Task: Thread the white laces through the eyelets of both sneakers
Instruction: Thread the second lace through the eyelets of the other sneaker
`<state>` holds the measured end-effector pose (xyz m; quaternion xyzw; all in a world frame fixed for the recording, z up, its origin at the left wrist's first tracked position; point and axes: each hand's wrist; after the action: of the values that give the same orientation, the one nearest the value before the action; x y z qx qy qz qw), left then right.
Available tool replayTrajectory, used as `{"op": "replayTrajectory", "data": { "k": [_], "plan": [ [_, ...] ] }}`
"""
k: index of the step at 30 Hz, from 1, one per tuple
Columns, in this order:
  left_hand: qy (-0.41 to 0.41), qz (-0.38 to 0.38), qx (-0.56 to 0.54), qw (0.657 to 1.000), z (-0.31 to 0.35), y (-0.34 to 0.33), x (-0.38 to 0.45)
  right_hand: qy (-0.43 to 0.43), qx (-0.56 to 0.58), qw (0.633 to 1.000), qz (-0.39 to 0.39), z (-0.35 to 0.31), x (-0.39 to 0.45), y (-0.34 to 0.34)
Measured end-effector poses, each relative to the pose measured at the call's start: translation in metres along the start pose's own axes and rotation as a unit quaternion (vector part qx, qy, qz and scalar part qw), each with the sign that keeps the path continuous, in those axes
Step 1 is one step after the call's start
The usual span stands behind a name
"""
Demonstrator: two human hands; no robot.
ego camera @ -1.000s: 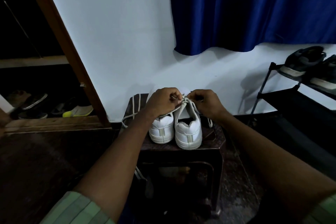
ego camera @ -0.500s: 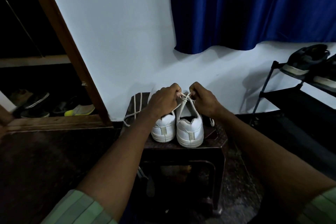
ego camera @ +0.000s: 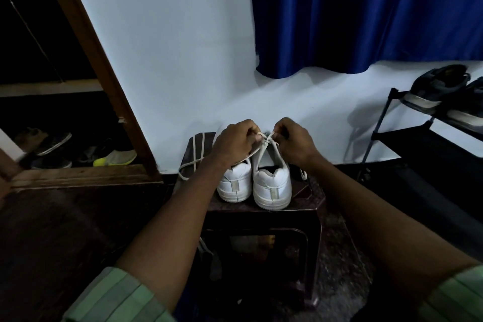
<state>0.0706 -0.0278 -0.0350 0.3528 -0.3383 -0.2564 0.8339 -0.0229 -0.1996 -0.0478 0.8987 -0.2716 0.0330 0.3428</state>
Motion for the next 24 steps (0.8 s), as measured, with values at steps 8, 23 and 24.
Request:
{"op": "replayTrajectory", "data": {
  "k": [8, 23, 24],
  "plan": [
    [-0.026, -0.044, -0.051, 0.997, 0.002, 0.017, -0.011, 0.029, -0.004, 0.999, -0.037, -0.002, -0.01, 0.016],
    [-0.015, -0.045, 0.089, 0.995, 0.017, 0.009, -0.011, -0.012, -0.016, 0.999, -0.025, -0.01, -0.009, 0.003],
    [-0.015, -0.045, 0.08, 0.996, 0.015, 0.009, -0.011, -0.012, -0.001, 0.999, -0.031, -0.009, -0.008, 0.004]
  ]
}}
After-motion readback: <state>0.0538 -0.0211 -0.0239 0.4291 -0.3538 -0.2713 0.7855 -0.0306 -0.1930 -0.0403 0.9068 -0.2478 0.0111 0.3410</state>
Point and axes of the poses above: each hand's wrist, its own x-axis towards the middle knuckle, its own y-axis out of the back of the hand, z = x × y, and after that the axes turned 7 degrees about -y, right-handed
